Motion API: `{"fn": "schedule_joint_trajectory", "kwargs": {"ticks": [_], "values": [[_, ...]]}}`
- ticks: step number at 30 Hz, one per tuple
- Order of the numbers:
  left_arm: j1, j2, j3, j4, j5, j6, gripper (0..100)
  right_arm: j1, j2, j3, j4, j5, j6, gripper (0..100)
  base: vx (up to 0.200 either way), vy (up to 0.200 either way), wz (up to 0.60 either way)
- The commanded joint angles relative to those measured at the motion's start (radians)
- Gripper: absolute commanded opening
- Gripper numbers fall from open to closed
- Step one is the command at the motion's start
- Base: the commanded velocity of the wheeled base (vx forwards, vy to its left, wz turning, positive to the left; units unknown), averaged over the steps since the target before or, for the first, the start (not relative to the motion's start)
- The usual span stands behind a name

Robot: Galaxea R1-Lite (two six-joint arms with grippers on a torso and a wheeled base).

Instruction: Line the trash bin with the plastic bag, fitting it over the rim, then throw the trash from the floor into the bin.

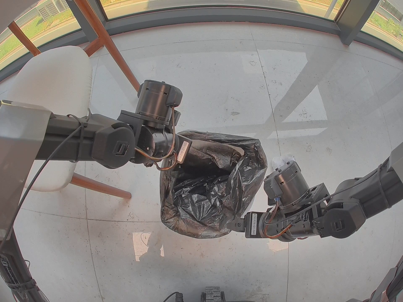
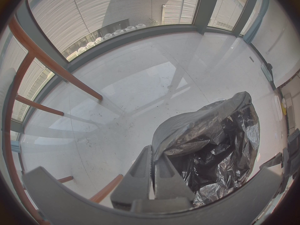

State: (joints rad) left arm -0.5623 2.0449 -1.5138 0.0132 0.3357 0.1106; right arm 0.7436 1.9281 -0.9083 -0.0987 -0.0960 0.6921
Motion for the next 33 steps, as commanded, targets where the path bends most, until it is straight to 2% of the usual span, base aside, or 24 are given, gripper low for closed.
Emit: {"fn": "schedule_joint_trajectory", "kwargs": {"ticks": [1, 7, 17, 31, 32, 33], "values": [[0.013, -0.006, -0.005, 0.004, 0.006, 0.004, 0, -0.001, -0.006, 0.003, 0.005, -0.001, 0.0, 100, 0.0, 0.0, 0.0], [0.035, 0.008, 0.024, -0.004, 0.017, -0.003, 0, -0.015, -0.003, -0.017, -0.006, -0.004, 0.0, 100, 0.0, 0.0, 0.0], [0.033, 0.011, 0.038, -0.007, 0.012, 0.001, 0, -0.073, 0.066, -0.205, -0.006, -0.004, 0.003, 100, 0.0, 0.0, 0.0], [0.033, 0.009, 0.029, -0.007, 0.009, -0.003, 0, -0.078, 0.227, -0.345, -0.007, -0.027, 0.003, 100, 0.0, 0.0, 0.0], [0.035, 0.011, 0.029, -0.007, 0.011, -0.003, 0, -0.078, 0.236, -0.354, -0.007, -0.027, 0.004, 0, 0.0, 0.0, 0.0], [0.035, 0.009, 0.029, -0.007, 0.011, -0.003, 0, -0.078, 0.242, -0.359, -0.007, -0.028, 0.004, 0, 0.0, 0.0, 0.0]]}}
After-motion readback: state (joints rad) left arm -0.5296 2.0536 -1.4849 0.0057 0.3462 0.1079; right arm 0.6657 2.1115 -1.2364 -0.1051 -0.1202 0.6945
